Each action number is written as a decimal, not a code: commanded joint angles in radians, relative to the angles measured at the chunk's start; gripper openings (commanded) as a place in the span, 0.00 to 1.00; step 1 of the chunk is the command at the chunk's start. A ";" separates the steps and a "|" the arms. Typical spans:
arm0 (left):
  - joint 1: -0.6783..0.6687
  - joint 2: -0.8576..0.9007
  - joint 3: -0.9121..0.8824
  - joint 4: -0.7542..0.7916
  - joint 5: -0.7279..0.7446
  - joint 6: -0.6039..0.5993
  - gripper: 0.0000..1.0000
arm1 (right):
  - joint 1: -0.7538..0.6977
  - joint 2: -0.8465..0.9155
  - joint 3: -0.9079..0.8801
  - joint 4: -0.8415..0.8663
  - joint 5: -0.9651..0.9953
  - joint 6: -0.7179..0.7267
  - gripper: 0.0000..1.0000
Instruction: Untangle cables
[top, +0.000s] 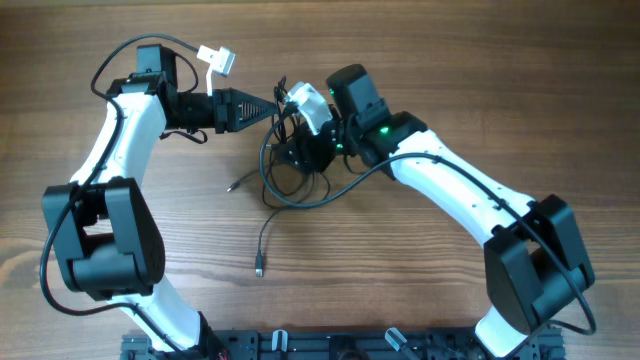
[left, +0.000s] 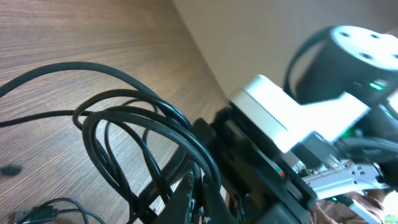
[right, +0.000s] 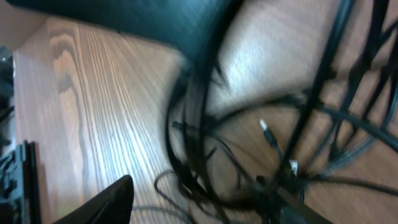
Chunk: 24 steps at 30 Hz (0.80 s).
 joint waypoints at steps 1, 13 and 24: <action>0.003 0.006 0.001 0.005 -0.101 -0.035 0.04 | -0.009 0.016 0.005 0.061 0.031 0.078 0.63; 0.002 0.006 0.001 -0.011 -0.054 -0.005 0.04 | -0.034 0.043 0.005 0.179 0.021 0.257 0.47; 0.000 0.006 0.001 -0.010 -0.045 -0.005 0.04 | -0.035 0.055 0.005 0.224 0.035 0.257 0.19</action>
